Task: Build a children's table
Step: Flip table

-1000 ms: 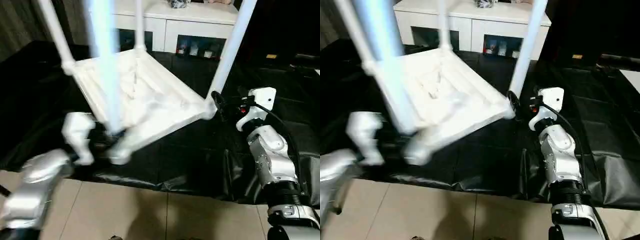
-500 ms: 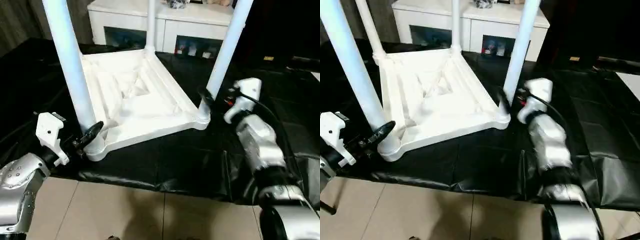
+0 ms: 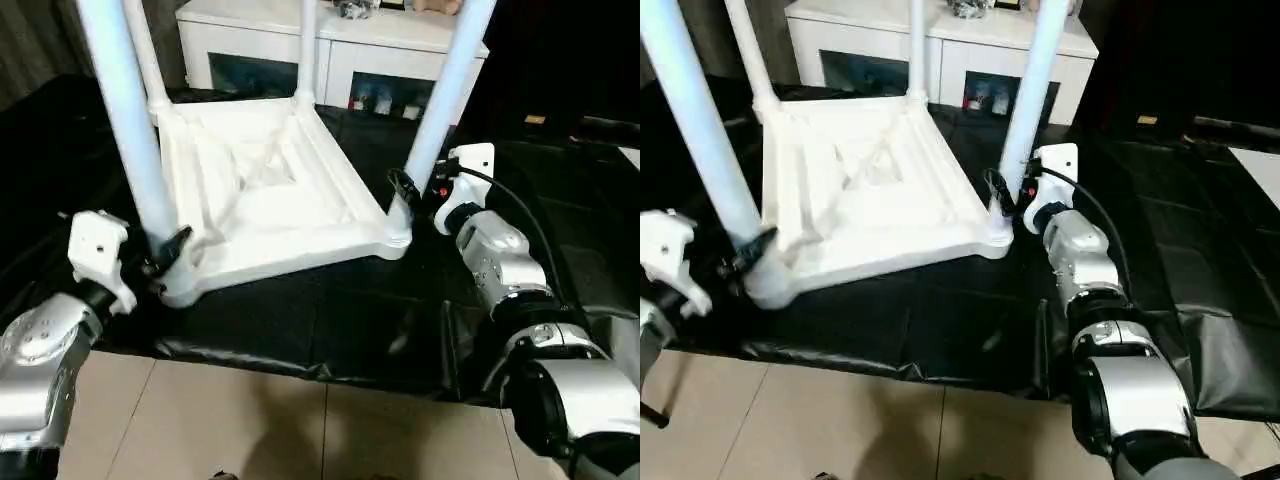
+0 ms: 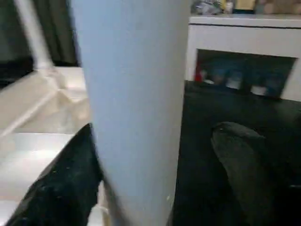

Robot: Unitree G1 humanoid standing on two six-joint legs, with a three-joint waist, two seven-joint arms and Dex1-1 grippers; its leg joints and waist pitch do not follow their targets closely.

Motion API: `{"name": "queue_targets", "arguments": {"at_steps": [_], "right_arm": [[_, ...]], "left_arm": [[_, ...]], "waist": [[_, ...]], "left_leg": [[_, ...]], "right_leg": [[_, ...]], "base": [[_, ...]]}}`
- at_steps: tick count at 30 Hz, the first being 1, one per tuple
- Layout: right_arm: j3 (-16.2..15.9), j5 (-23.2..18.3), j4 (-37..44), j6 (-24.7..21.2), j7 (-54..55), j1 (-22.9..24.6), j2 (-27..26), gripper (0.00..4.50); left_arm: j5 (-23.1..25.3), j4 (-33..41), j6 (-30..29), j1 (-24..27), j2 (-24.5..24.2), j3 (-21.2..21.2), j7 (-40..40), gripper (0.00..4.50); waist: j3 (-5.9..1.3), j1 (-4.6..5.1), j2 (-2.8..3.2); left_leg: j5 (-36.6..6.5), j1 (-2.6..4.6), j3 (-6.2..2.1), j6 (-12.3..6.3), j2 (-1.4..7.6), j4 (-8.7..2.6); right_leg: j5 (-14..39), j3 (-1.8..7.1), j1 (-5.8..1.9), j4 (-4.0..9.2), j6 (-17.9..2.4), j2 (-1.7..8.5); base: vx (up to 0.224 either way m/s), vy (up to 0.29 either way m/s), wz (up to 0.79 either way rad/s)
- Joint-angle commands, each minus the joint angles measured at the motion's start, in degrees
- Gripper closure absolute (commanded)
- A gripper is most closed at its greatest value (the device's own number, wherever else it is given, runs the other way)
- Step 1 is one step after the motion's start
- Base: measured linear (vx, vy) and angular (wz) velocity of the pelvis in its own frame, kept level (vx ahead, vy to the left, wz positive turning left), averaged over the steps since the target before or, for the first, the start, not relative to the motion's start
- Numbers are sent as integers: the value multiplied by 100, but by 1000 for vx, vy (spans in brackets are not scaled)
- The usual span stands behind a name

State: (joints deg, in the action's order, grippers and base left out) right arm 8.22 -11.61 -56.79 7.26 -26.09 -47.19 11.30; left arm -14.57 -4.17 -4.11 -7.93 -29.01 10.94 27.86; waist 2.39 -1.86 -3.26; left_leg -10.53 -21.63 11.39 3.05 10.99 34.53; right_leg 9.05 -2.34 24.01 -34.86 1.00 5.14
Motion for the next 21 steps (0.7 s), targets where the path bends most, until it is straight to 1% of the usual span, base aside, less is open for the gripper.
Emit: {"name": "queue_targets", "arguments": {"at_steps": [1,2,3,4,5,6,7,9,10,12,13,14,15,18,19,20,21], "right_arm": [[83,-175,205,22,-298,179,4,91],[48,-327,459,-85,-693,386,-5,104],[26,-386,558,-154,-863,460,-6,120],[19,-404,581,-174,-915,478,-7,123],[-23,-483,724,-264,-1173,588,-1,127],[-43,-511,783,-295,-1277,632,1,134],[-47,-513,791,-300,-1293,638,2,142],[-233,-558,1144,-506,-1905,915,87,171],[-233,-558,1144,-506,-1905,915,87,171],[-298,-577,1286,-577,-2091,1017,124,191],[-299,-584,1347,-591,-2102,1061,134,191],[-284,-592,1408,-616,-2109,1097,136,209],[-268,-578,1441,-599,-2078,1117,139,209],[-255,-503,1495,-546,-1955,1136,148,236],[-267,-411,1484,-452,-1825,1134,156,252],[-286,-256,1477,-323,-1605,1133,169,257],[-301,-127,1444,-211,-1417,1121,188,262]], "left_arm": [[625,-234,64,-17,-131,123,-350,254],[650,-299,92,-78,-135,96,-426,254],[658,-317,100,-96,-135,88,-450,254],[660,-324,103,-104,-134,84,-459,254],[665,-352,111,-133,-125,65,-483,254],[663,-370,113,-150,-124,56,-482,254],[663,-373,114,-153,-124,54,-483,254],[710,-494,158,-242,-109,-31,-547,254],[710,-494,158,-242,-109,-31,-547,254],[690,-541,178,-284,-97,-56,-555,254],[694,-555,191,-299,-94,-64,-570,254],[688,-574,204,-313,-96,-75,-588,254],[694,-586,213,-321,-104,-89,-602,254],[691,-623,230,-343,-121,-116,-611,254],[690,-629,234,-345,-123,-119,-614,254],[689,-634,241,-345,-125,-123,-626,254],[694,-634,242,-343,-125,-126,-636,254]], "waist": [[-306,-22,148],[-310,-19,154],[-307,-22,166],[-315,-20,160],[-318,-15,172],[-315,-16,192],[-310,-9,177],[-304,-21,185],[-293,-22,181],[-292,-4,174],[-291,-5,175],[-276,-14,185],[-273,-18,185],[-269,-13,176],[-270,-12,177],[-264,-9,179],[-270,-6,157]], "left_leg": [[-2452,140,-133,270,182,-499],[-2458,135,-133,264,178,-500],[-2513,149,-128,238,181,-503],[-2477,139,-140,247,191,-506],[-2439,119,-147,244,183,-515],[-2457,129,-147,245,188,-510],[-2481,128,-144,241,186,-514],[-2587,154,-147,247,186,-511],[-2615,154,-145,245,187,-514],[-2680,123,-175,274,189,-527],[-2697,122,-180,276,186,-528],[-2850,178,-172,297,184,-516],[-2882,177,-178,306,185,-517],[-2941,171,-196,343,188,-529],[-2952,170,-197,347,188,-531],[-2981,170,-199,362,185,-534],[-2972,171,-195,372,182,-529]], "right_leg": [[2051,151,-136,429,-937,196],[2029,152,-139,430,-954,191],[1980,154,-139,451,-938,174],[1921,154,-149,427,-959,185],[1887,147,-169,420,-1017,187],[1887,149,-155,419,-1047,191],[1917,146,-158,429,-1052,185],[2054,143,-145,452,-1029,183],[2089,144,-137,458,-1011,179],[2284,137,-158,461,-964,205],[2341,132,-156,468,-946,205],[2524,136,-95,513,-907,198],[2573,135,-96,515,-898,205],[2709,124,-90,526,-847,208],[2717,124,-89,525,-841,209],[2768,122,-83,536,-818,210],[2790,122,-77,541,-800,214]], "base": [[0,0,0],[0,0,0],[0,0,0],[0,0,0],[0,0,0],[0,0,0],[0,0,0],[0,0,0],[0,0,0],[0,0,0],[0,0,0],[0,0,0],[0,0,0],[0,0,0],[0,0,0],[0,0,0],[0,0,0]]}}
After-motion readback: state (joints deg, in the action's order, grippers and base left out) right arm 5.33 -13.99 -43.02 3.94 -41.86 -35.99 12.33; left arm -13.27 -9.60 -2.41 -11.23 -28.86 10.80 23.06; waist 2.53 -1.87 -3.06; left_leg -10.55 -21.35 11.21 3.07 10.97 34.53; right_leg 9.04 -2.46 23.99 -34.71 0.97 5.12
